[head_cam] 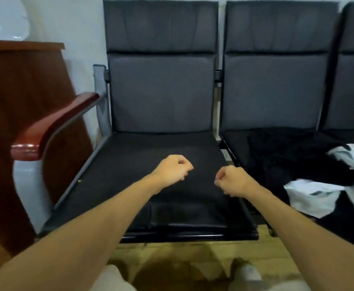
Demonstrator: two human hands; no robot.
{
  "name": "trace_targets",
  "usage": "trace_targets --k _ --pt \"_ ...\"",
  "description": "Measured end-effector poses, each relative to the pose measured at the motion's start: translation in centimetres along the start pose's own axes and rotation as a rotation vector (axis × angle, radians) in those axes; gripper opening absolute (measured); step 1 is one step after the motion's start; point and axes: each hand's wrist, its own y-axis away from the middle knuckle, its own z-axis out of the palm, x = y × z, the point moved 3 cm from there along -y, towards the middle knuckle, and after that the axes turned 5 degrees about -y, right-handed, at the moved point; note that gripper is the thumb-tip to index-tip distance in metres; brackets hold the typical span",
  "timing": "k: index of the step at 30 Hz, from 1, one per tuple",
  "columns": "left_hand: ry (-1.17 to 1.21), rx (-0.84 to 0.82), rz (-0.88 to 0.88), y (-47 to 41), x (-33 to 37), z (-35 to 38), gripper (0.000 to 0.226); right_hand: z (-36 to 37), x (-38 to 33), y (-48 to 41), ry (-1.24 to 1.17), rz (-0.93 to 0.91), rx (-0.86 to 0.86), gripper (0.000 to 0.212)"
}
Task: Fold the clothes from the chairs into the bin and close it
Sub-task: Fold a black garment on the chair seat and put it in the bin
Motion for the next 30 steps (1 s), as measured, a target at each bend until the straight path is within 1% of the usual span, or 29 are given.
trace_targets --k 2,5,8,10,13,15,18,21,24,26,28,30 --pt "0.017 -0.003 0.033 -0.7 0.1 3.4 0.014 -1.0 1.9 -0.4 0.055 0.016 0.022 0.014" --pt "-0.062 -0.082 0.142 -1.6 0.7 7.3 0.011 -3.2 4.5 -1.0 0.060 0.079 0.128 0.020" --pt "0.004 -0.072 0.149 -3.1 2.0 9.1 0.016 -4.9 7.4 -1.0 0.127 0.154 0.215 0.028" --pt "-0.083 -0.096 0.188 -3.6 2.5 10.6 0.016 -5.3 9.6 -0.6 0.138 0.192 0.280 0.036" --pt "-0.260 -0.143 0.296 -3.8 2.8 12.8 0.017 -4.9 12.4 0.1 0.110 0.264 0.276 0.047" --pt "-0.337 -0.134 0.358 -3.9 3.2 13.3 0.017 -4.9 13.1 0.0 0.055 0.262 0.311 0.042" --pt "-0.364 -0.122 0.401 -3.7 3.6 13.1 0.018 -4.9 13.0 -0.5 -0.014 0.235 0.418 0.026" --pt "-0.396 -0.138 0.415 -3.1 3.2 12.4 0.019 -5.1 13.0 -0.4 -0.152 0.234 0.590 0.018" --pt "-0.487 -0.149 0.463 -2.4 2.6 11.2 0.020 -6.3 11.8 0.4 -0.322 0.158 0.804 0.020" --pt "-0.565 -0.126 0.504 -2.1 2.2 10.2 0.021 -7.2 9.9 1.2 -0.461 0.039 0.908 0.018" --pt "-0.541 -0.096 0.499 -1.7 1.8 9.1 0.021 -8.0 7.6 2.1 -0.603 -0.105 0.970 0.011" --pt "-0.430 -0.074 0.457 -1.3 1.4 8.0 0.022 -8.5 5.4 2.9 -0.742 -0.217 0.972 0.011"
